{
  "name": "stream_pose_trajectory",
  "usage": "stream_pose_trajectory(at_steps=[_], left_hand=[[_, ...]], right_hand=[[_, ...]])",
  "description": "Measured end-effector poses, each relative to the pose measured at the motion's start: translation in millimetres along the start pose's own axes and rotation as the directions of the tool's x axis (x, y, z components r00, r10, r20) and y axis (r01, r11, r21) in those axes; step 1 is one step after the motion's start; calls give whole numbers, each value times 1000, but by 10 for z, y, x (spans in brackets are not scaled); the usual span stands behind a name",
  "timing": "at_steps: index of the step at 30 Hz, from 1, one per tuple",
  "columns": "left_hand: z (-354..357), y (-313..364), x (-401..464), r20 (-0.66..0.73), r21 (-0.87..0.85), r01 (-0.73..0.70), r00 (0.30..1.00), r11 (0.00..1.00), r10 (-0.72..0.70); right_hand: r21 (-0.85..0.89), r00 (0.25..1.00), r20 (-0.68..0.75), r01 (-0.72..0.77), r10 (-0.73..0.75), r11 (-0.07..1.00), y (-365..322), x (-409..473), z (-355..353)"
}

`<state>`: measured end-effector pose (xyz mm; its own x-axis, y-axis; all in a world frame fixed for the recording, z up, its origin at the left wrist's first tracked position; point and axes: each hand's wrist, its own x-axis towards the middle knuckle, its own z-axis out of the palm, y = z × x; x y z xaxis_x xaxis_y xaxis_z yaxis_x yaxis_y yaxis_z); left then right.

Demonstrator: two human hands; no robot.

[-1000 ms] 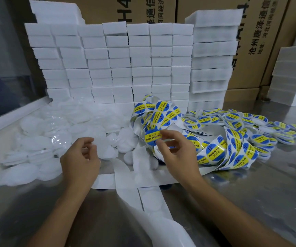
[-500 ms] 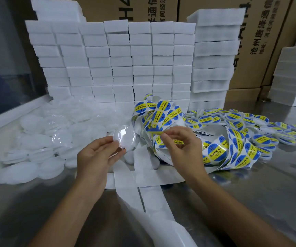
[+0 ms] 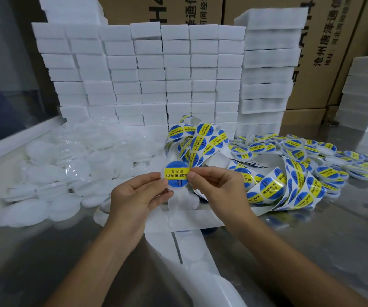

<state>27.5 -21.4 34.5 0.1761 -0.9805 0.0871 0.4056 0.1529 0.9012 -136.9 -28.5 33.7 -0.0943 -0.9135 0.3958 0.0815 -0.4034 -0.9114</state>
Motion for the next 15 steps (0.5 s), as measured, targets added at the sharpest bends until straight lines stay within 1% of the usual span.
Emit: stream_pose_trajectory(at_steps=[3, 11, 15], left_hand=[[12, 1, -7, 0, 14, 11, 1000, 1000, -11], [19, 11, -23, 14, 11, 12, 1000, 1000, -12], [10, 3, -24, 14, 40, -16, 1000, 999, 16]], right_hand=[[-30, 1000, 14, 3, -3, 1000, -2, -4, -2], [-35, 1000, 16, -12, 13, 999, 2, -7, -10], [-61, 1000, 27, -3, 5, 998, 13, -8, -11]])
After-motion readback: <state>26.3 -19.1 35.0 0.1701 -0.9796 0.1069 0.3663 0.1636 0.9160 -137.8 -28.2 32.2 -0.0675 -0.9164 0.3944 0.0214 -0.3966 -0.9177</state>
